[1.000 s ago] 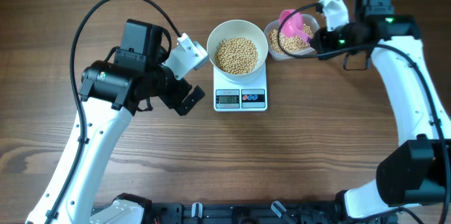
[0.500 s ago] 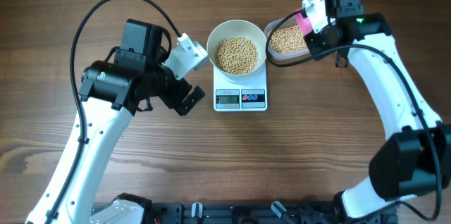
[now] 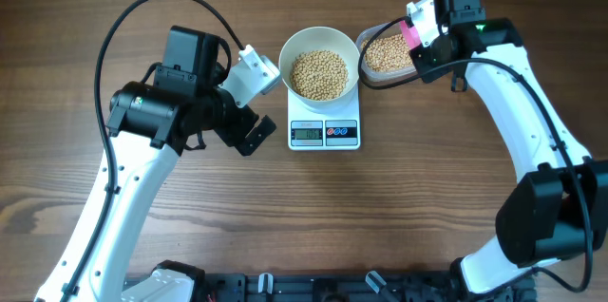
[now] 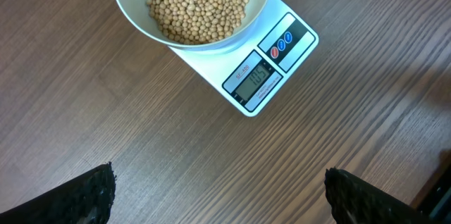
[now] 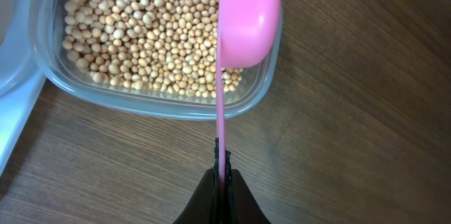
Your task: Scoop item into bowl and weigh 150g on scale
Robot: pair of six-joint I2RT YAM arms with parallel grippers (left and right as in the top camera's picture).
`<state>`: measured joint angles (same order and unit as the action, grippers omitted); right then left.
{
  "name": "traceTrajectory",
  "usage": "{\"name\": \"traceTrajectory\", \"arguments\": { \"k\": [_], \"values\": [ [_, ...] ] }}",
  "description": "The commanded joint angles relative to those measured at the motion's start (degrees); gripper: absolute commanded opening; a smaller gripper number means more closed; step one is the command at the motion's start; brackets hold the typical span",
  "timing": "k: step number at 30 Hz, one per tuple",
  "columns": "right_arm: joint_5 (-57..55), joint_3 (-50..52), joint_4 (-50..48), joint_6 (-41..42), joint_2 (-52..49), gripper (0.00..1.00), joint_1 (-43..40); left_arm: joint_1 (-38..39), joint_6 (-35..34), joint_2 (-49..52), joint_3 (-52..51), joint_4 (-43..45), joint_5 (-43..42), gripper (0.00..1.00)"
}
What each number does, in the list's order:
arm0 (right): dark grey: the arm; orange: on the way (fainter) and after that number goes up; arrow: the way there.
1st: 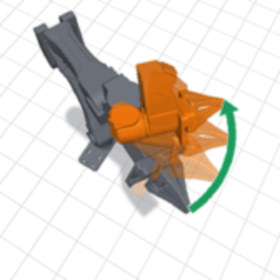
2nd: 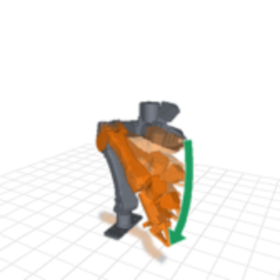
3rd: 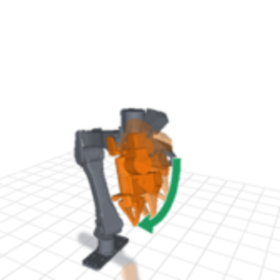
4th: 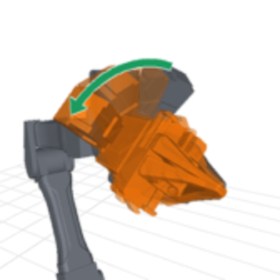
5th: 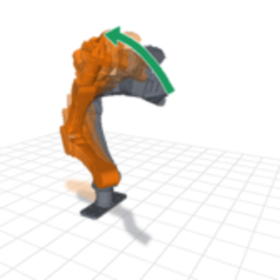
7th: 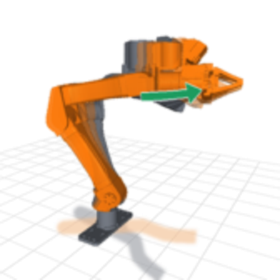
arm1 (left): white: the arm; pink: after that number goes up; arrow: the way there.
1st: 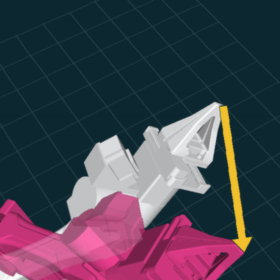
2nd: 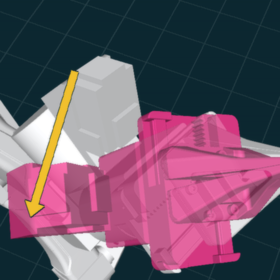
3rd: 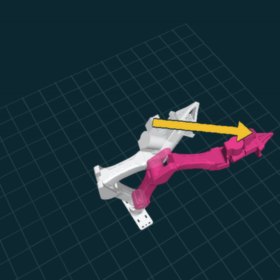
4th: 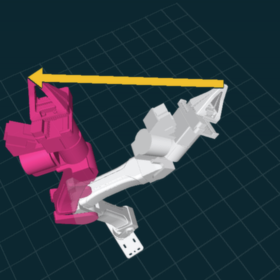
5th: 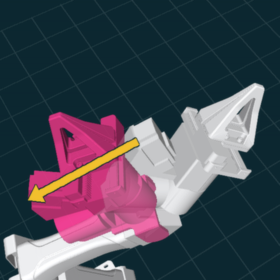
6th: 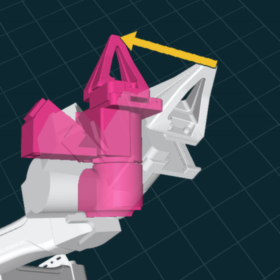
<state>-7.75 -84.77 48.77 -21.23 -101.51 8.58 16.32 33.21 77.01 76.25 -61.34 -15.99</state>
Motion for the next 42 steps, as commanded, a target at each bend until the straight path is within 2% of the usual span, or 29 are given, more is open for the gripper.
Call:
{"name": "traceTrajectory", "arguments": {
  "k": [1,7,20,29,36,42],
  "values": [
    [0.8,0.2,0.5,2.4,-3.3,0.04,0.0,0.0,1.0,-0.7,-0.1,0.0,-0.5,1.00],
    [4.1,0.2,2.6,3.5,-4.9,0.04,0.5,0.0,1.0,-0.7,-0.1,0.0,-0.5,1.00],
    [24.8,0.2,5.0,13.6,-4.9,0.04,0.5,-0.1,1.1,-0.7,-0.1,0.0,-0.5,1.00],
    [28.5,0.2,5.0,22.9,-4.9,0.04,-0.1,-0.1,1.1,-0.7,-0.1,0.0,-0.5,1.00],
    [33.2,0.2,5.1,29.2,-4.9,0.04,-4.1,-0.1,1.1,-0.7,-0.1,0.0,-0.5,1.00],
    [41.9,0.2,5.5,29.4,-4.9,0.04,-10.0,-0.1,1.1,-0.7,-0.1,0.0,-0.5,1.00]
  ]
}}
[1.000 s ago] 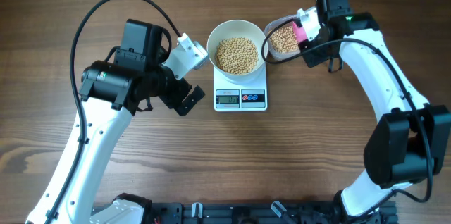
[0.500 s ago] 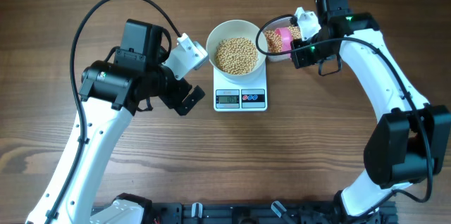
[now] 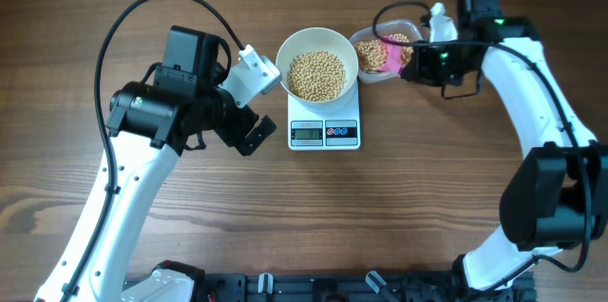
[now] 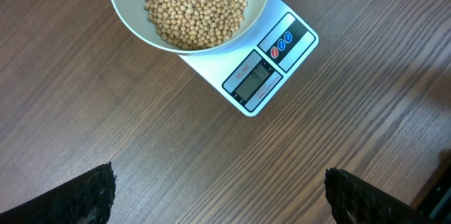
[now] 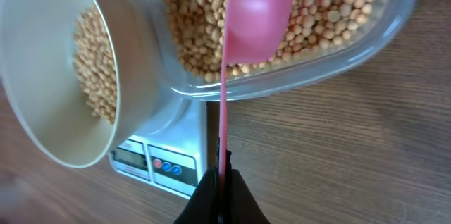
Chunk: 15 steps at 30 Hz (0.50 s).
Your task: Scoop item into bowl and weigh 150g on scale
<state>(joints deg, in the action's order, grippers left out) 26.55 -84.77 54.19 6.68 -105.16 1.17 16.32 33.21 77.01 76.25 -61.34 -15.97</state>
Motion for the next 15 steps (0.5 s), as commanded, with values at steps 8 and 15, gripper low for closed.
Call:
{"name": "traceTrajectory", "arguments": {
  "k": [8,15],
  "values": [
    [14.6,0.2,0.3,1.4,-1.2,0.04,-8.6,-0.1,1.1,-0.7,-0.1,0.0,-0.5,1.00],
    [26.2,0.2,0.3,-0.3,-1.2,0.04,-14.0,-0.1,1.0,-0.7,-0.1,0.0,-0.5,1.00]
  ]
}}
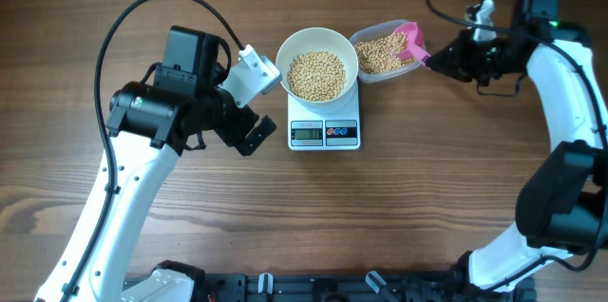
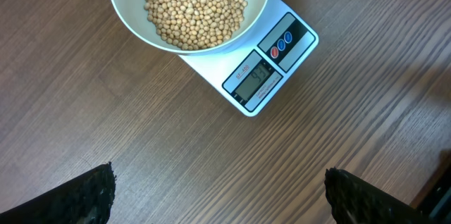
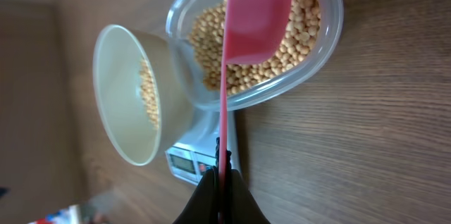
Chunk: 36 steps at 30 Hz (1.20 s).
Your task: Scoop item into bowl and weigh 150g on scale
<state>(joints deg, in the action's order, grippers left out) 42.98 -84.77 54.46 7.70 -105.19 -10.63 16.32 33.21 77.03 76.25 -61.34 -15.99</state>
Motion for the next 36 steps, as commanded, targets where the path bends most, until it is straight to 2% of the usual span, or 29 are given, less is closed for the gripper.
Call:
{"name": "traceTrajectory", "arguments": {
  "k": [1,8,19,27,36],
  "values": [
    [12.1,0.2,0.1,-2.3,-1.2,0.04,-2.6,-0.1,1.1,-0.8,-0.1,0.0,-0.5,1.00],
    [23.3,0.2,0.1,-4.7,-1.2,0.04,-3.1,-0.1,1.0,-0.8,-0.1,0.0,-0.5,1.00],
    [26.5,0.1,-1.3,-5.1,3.0,0.04,-3.0,-0.1,1.1,-0.8,-0.1,0.0,-0.5,1.00],
    [19.8,0.0,-1.9,-4.4,8.4,0.04,1.4,-0.1,1.1,-0.8,-0.1,0.0,-0.5,1.00],
    [9.8,0.0,-1.8,-3.0,8.7,0.04,10.3,-0.1,1.0,-0.8,-0.1,0.0,-0.5,1.00]
  ]
}}
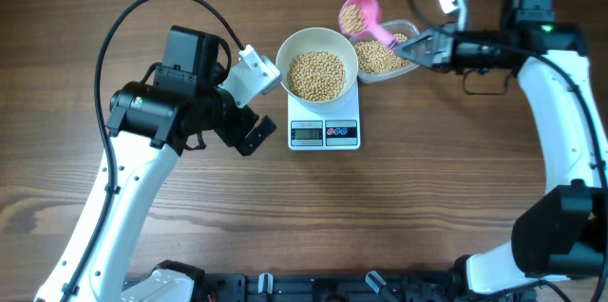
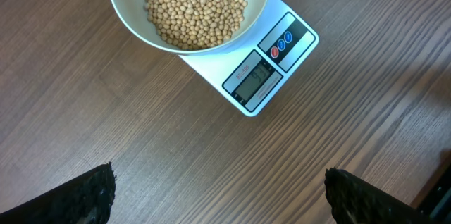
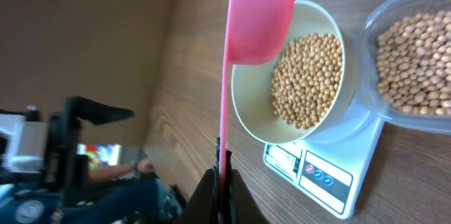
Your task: Scoop item into bowl and weigh 150g on scale
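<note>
A white bowl (image 1: 317, 75) of beige beans stands on the white scale (image 1: 324, 133); its display (image 2: 254, 77) shows digits too small to read. My right gripper (image 1: 410, 47) is shut on the handle of a pink scoop (image 1: 357, 15), which holds beans and hangs in the air just behind the bowl's right rim. In the right wrist view the scoop (image 3: 259, 14) is seen from its underside, beside the bowl (image 3: 304, 79). A clear tub of beans (image 1: 384, 57) sits right of the bowl. My left gripper (image 2: 218, 192) is open over bare table left of the scale.
The wooden table (image 1: 285, 217) runs under everything. My left arm (image 1: 161, 112) stands close to the scale's left side. A black rail (image 1: 313, 288) lies along the front edge. Beyond the table's edge the right wrist view shows a room.
My right gripper has lifted the scoop out of the tub; it now holds beans in the air behind the bowl's right rim. The left arm, bowl and scale have not moved.
The scoop first hung over the tub's right end, with the tub touching the bowl. Then it was down among the beans, and later at the tub's right edge. Now it is loaded and raised beside the bowl. The left gripper stayed open and still.
</note>
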Robot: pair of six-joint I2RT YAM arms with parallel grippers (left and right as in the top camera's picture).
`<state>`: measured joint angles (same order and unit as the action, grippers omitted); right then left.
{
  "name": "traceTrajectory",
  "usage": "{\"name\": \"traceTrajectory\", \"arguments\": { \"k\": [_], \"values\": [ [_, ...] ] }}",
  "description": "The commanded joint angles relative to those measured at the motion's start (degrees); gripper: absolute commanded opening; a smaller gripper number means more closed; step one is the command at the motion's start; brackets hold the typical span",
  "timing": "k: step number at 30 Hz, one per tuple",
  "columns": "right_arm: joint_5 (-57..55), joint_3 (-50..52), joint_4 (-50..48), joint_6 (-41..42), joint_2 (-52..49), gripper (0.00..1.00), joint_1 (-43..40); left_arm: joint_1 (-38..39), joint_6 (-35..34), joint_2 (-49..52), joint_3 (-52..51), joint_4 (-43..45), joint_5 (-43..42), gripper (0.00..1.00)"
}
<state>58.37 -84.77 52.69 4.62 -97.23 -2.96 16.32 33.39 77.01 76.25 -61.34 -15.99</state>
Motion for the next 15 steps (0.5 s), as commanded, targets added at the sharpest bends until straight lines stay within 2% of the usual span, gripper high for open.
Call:
{"name": "traceTrajectory", "arguments": {
  "k": [1,6,11,15],
  "values": [
    [-6.7,0.0,0.0,0.0,0.7,0.04,3.6,-0.1,0.9,-0.7,-0.1,0.0,-0.5,1.00],
    [-15.4,0.0,0.8,-0.3,0.7,0.04,7.9,-0.1,0.9,-0.7,-0.1,0.0,-0.5,1.00],
    [-22.6,0.0,1.0,-4.6,0.7,0.04,12.8,-0.1,0.9,-0.7,-0.1,0.0,-0.5,1.00],
    [-33.7,0.0,1.0,-9.1,0.7,0.04,18.0,-0.1,0.9,-0.7,-0.1,0.0,-0.5,1.00]
  ]
}}
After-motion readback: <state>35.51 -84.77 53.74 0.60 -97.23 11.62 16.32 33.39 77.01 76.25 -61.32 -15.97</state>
